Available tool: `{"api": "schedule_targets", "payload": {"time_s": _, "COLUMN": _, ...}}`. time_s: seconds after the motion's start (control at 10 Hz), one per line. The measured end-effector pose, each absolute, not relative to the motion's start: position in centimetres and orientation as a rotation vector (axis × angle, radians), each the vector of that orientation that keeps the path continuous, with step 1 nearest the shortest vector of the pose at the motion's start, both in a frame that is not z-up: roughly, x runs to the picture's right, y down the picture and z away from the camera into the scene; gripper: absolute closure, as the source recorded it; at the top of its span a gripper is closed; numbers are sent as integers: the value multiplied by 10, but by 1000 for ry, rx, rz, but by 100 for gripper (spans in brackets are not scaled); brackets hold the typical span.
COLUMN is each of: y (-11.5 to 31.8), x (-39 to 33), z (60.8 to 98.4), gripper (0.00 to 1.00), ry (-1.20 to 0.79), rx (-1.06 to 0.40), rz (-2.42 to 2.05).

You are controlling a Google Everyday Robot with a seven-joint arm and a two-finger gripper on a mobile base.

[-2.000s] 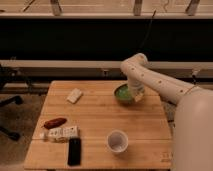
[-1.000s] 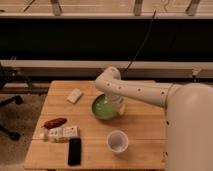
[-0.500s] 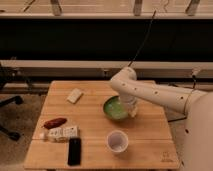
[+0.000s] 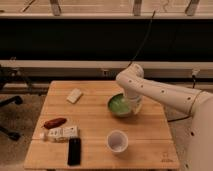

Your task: Drag the ceramic bowl in a circle

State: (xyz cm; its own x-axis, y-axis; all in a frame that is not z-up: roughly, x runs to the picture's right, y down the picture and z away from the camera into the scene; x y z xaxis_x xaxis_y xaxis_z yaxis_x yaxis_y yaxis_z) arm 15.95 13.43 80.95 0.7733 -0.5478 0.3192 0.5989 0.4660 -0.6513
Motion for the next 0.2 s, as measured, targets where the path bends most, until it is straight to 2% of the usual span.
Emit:
{"api": "schedule_targets", "payload": {"time_s": 0.1, "y": 130, "x": 144, "z": 812, "gripper": 67, "ry": -69, "rx": -820, "rz": -718}}
{"api": "schedule_targets", "payload": {"time_s": 0.2, "y": 126, "x": 132, "z": 814, "gripper": 75, "ry": -74, "rx": -813, "rz": -723}}
